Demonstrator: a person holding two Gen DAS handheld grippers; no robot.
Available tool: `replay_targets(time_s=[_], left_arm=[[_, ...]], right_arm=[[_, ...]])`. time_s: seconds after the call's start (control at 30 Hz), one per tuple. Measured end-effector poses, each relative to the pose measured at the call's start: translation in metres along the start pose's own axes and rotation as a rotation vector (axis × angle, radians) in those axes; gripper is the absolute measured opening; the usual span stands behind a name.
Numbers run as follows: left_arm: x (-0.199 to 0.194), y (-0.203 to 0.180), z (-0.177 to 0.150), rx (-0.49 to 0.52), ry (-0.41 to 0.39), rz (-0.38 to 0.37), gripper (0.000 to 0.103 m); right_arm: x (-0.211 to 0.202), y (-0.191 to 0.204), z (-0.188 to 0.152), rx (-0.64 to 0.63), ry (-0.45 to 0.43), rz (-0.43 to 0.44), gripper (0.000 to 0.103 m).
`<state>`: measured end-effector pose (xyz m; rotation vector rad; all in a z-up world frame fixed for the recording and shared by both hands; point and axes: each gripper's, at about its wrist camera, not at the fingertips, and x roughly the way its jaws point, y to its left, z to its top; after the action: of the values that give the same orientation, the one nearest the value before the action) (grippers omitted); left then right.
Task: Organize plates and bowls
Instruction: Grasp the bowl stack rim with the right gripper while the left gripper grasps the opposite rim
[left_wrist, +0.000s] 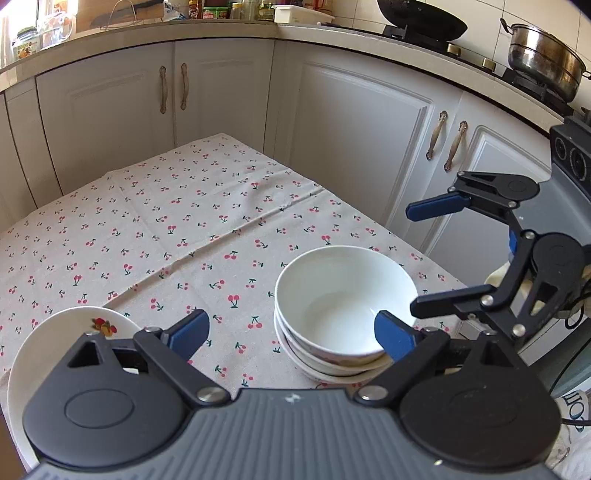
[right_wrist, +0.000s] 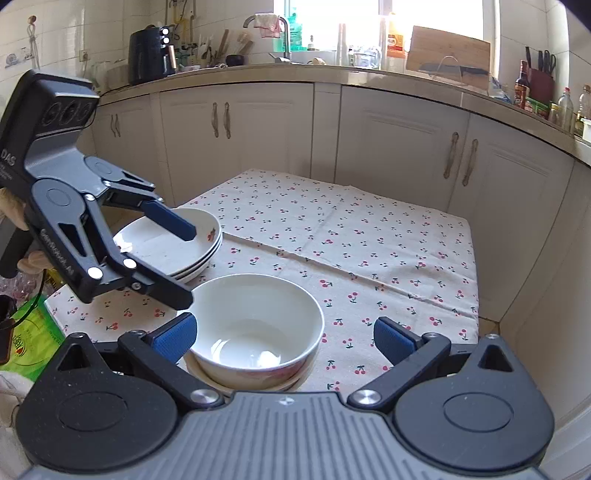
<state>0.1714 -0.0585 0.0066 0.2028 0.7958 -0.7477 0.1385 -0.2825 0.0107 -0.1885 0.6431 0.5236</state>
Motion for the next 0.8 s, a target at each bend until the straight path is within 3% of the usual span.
replay_targets(time_s=[0.27, 0.43, 0.6, 0.8], left_arm=[[-0.004, -0.009, -0.022, 0.05, 0.034, -0.034, 0.096], [0.003, -0.014, -0.034, 0.095, 0.079, -0.064, 0.096], [0.028, -0.018, -0.044, 0.127, 0.147, -0.087, 0.096], [0.061, -0.015, -0.044, 0.154, 0.218, -0.12, 0.096]], right_arm=[[0.01, -0.001, -0.017, 0.0, 0.047, -0.029, 0.103], [-0.007, 0.006, -0.018, -0.046, 0.024, 0.032, 0.103], [0.003, 0.018, -0.031, -0.148, 0.106, 0.059, 0.103], [0.041, 0.018, -0.053, -0.146, 0.221, 0.064, 0.103]])
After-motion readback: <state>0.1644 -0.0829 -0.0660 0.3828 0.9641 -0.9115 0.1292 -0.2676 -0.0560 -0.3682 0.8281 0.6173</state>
